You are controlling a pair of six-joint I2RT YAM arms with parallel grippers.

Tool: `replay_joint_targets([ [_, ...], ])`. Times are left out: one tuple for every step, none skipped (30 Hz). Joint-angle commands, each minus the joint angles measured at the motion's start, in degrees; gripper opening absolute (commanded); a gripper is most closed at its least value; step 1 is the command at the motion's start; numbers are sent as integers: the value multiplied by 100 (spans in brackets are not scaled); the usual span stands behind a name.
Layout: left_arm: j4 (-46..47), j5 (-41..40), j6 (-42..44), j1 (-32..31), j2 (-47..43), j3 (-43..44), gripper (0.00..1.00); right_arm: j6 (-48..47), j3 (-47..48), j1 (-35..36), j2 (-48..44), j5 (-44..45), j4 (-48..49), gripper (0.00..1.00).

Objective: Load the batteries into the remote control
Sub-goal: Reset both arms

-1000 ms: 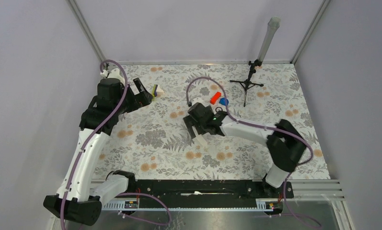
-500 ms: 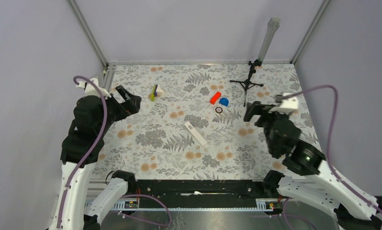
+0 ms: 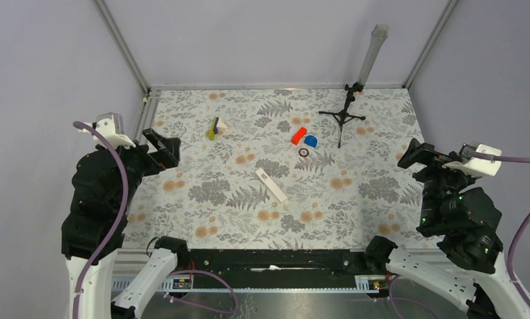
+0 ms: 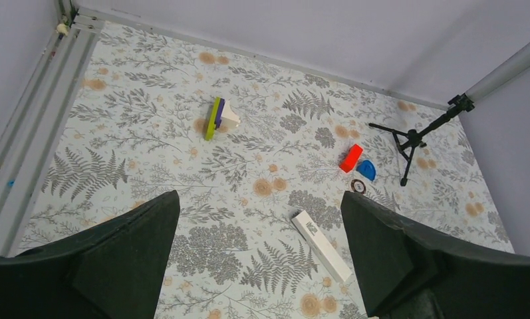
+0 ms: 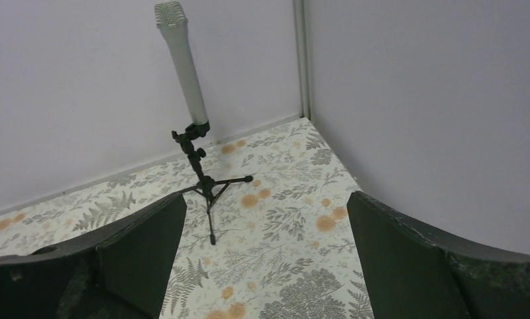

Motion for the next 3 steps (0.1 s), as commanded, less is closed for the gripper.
replay_joint_targets([
  [93,-128,286,22,76,175,99,-336,145,-21,30,303,150,100],
  [99,-138,286,20,87,174,99,-298,142,-22,36,288,156,100],
  [117,-139,290,21,93,166,99,-264,133,-17,44,280,158,100],
])
